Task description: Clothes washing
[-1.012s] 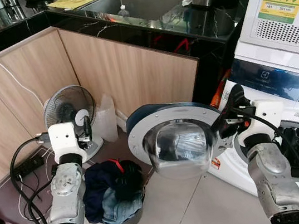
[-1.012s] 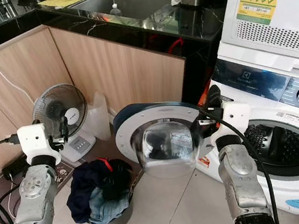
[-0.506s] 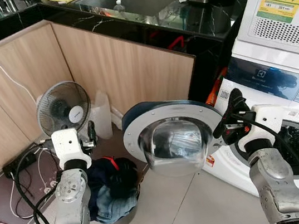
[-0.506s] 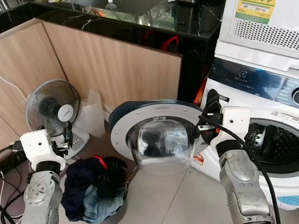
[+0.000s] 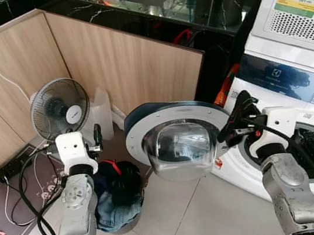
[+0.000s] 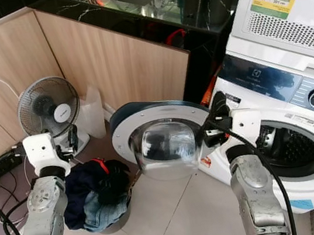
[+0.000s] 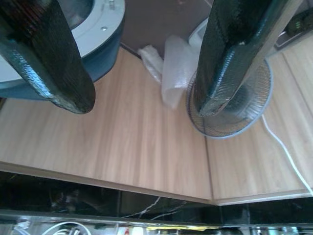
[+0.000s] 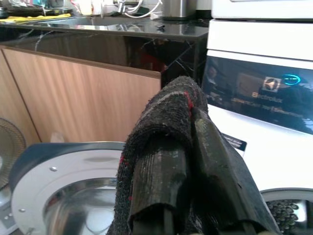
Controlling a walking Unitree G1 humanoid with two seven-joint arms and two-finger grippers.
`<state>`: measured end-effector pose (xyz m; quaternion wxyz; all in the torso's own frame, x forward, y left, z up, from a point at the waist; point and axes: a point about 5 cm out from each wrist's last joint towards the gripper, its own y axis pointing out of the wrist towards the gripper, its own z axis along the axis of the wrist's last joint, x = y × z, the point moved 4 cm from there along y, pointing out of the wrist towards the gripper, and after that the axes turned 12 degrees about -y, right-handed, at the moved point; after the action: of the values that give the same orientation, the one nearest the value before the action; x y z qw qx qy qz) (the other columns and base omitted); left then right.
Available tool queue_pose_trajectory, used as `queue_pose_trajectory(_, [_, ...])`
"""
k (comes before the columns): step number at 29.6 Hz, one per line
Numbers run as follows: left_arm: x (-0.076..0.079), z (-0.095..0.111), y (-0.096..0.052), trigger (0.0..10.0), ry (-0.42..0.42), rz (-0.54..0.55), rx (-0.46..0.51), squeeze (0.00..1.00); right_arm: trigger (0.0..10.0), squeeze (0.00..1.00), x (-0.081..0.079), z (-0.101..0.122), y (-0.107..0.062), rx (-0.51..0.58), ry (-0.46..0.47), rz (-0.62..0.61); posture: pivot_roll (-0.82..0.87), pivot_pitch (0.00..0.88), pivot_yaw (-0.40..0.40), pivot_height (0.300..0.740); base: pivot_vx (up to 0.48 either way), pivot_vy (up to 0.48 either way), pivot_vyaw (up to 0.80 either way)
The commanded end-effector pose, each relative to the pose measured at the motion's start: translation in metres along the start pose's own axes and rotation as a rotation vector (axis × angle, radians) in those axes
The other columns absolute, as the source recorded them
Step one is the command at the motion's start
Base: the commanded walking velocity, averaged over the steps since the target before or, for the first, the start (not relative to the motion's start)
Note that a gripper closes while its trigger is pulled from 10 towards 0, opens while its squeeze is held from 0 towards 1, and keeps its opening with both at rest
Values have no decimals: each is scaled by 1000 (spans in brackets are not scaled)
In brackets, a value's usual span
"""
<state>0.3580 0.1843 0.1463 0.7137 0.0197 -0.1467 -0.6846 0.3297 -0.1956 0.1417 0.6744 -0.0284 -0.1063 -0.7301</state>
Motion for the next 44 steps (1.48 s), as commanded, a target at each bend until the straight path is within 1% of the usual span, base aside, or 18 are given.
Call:
queue_pose_trajectory(1, [9, -6, 2, 10000, 13, -33, -31, 0, 10000, 0, 8, 4, 0, 12, -3, -27, 15, 193, -44, 740, 0, 0, 0])
queue_pose_trajectory(4, [11, -5, 1, 10000, 10, -38, -28, 0, 10000, 0, 9, 2, -1, 5, 5, -32, 22, 194, -46, 740, 0, 0, 0])
queue_pose_trajectory(9, [13, -6, -3, 10000, 8, -35, -25, 0, 10000, 0, 6, 1, 0, -4, -5, -10, 38, 191, -60, 740, 0, 0, 0])
queue_pose_trajectory(11, [11, -8, -6, 10000, 6, -26, -30, 0, 10000, 0, 6, 1, 1, -2, -5, -5, 53, 185, -56, 740, 0, 0, 0])
queue_pose_trajectory(13, [13, -5, -5, 10000, 7, -34, -25, 0, 10000, 0, 5, 3, 4, 6, 3, -7, 82, 180, -53, 740, 0, 0, 0])
queue_pose_trajectory(16, [13, -1, -3, 10000, 13, -46, -17, 0, 10000, 0, -1, 6, 10, 19, 14, 4, 98, 184, -49, 740, 0, 0, 0])
queue_pose_trajectory(19, [11, 2, -1, 10000, 23, -50, -9, 0, 10000, 0, -11, 7, 14, 17, 18, 28, 106, 185, -52, 740, 0, 0, 0])
queue_pose_trajectory(20, [10, 3, -1, 10000, 28, -50, -7, 0, 10000, 0, -14, 7, 14, 17, 24, 38, 107, 185, -52, 740, 0, 0, 0])
queue_pose_trajectory(21, [10, 3, -1, 10000, 28, -50, -7, 0, 10000, 0, -14, 7, 14, 17, 24, 38, 107, 185, -52, 740, 0, 0, 0])
queue_pose_trajectory(22, [8, 4, -2, 10000, 31, -42, -4, 0, 10000, 0, -20, 7, 13, 18, 31, 58, 111, 180, -49, 740, 0, 0, 0])
queue_pose_trajectory(23, [7, 5, -3, 10000, 31, -39, -3, 0, 10000, 0, -21, 8, 12, 19, 33, 63, 112, 179, -50, 740, 0, 0, 0])
queue_pose_trajectory(26, [9, 4, -4, 10000, 26, -43, -4, 0, 10000, 0, -19, 4, 11, 14, 30, 60, 116, 171, -43, 740, 0, 0, 0])
queue_pose_trajectory(29, [12, 4, -5, 10000, 15, -54, -9, 0, 10000, 0, -12, 3, 10, 18, 27, 43, 113, 158, -31, 740, 0, 0, 0])
queue_pose_trajectory(32, [13, 2, -6, 10000, 14, -60, -16, 0, 10000, 0, -12, 5, 11, 23, 28, 36, 103, 157, -26, 740, 0, 0, 0])
queue_pose_trajectory(34, [14, 1, -6, 10000, 16, -64, -22, 0, 10000, 0, -14, 9, 11, 38, 36, 39, 105, 171, -25, 740, 0, 0, 0])
queue_pose_trajectory(37, [15, 2, -6, 10000, 15, -63, -21, 0, 10000, 0, -16, 9, 10, 38, 39, 41, 115, 184, -33, 740, 0, 0, 0])
queue_pose_trajectory(41, [6, 3, -9, 10000, 16, -21, -19, 0, 10000, 0, -25, 5, 9, 20, 5, 89, 114, 215, -53, 740, 0, 0, 0])
queue_pose_trajectory(44, [3, 1, -12, 10000, 18, -13, -26, 0, 10000, 0, -25, 9, 9, 28, -4, 92, 101, 232, -61, 740, 0, 0, 0])
